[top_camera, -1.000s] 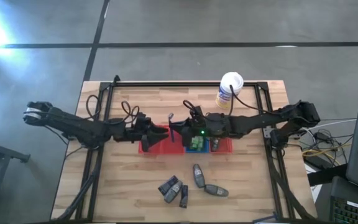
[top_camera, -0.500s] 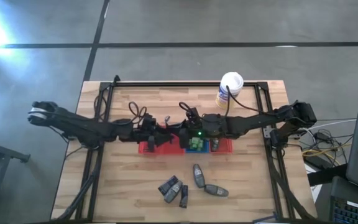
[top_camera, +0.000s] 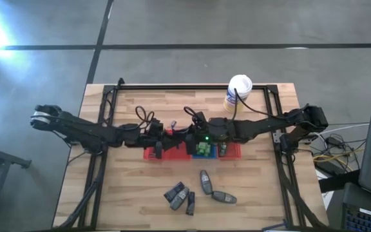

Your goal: Pick & Place Travel size toiletries

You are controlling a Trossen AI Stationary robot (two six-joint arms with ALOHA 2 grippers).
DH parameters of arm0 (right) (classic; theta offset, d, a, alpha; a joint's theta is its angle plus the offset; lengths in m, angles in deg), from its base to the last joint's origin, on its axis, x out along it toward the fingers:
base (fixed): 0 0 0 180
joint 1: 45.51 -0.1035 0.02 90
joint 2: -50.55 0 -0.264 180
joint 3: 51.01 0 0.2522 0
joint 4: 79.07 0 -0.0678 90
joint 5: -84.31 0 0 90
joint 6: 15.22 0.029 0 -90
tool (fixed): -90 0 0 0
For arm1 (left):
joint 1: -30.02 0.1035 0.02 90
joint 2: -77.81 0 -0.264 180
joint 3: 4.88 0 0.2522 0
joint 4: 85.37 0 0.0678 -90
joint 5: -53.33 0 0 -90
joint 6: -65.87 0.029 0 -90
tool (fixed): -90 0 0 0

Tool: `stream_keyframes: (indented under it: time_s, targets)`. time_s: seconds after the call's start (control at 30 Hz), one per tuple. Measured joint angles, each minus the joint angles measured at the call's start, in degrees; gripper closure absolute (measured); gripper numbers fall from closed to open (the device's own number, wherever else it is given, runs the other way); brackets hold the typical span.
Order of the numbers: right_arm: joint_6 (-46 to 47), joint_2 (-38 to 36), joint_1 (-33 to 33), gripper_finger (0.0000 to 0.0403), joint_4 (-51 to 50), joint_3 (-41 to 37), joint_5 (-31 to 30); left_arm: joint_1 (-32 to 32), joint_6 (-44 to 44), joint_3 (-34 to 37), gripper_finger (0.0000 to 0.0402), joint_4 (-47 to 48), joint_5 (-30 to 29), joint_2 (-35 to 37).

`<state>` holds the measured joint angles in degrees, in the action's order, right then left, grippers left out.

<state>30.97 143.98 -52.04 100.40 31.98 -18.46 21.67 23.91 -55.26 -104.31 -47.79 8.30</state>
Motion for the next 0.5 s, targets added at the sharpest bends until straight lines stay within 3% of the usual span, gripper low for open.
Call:
stream_keyframes:
  time_s: [0.13, 0.5]
  targets:
    - [-0.12, -0.03, 0.25, 0.0359, -0.24, -0.04, 1.09, 0.01, 1.23, 0.02, 0.0371, 0.24, 0.06, 0.0]
    - [0.79, -2.04, 0.28, 0.0235, -5.62, -0.01, 2.65, 0.05, -3.13, 0.15, 0.037, 8.74, -3.09, 0.07]
